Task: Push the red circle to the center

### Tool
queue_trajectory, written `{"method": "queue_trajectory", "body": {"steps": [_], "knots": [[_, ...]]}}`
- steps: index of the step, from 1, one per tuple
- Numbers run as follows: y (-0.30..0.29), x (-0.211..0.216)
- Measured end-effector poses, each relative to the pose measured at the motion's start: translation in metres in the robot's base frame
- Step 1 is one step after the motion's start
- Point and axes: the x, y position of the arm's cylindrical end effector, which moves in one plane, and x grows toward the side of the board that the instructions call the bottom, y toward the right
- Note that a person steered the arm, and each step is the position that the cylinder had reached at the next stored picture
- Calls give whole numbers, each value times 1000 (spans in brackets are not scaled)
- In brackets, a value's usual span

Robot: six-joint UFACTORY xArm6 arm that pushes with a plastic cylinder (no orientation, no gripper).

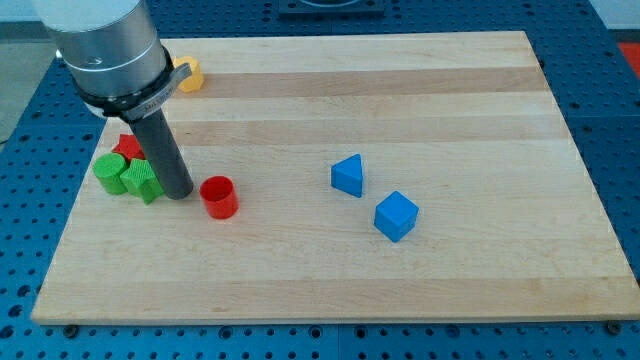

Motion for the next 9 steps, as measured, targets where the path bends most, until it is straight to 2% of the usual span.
{"method": "queue_trajectory", "body": {"steps": [2,4,6,7,8,9], "knots": [[-2,0],[40,-11],[12,19],[24,55],[86,50],[76,-6]]}}
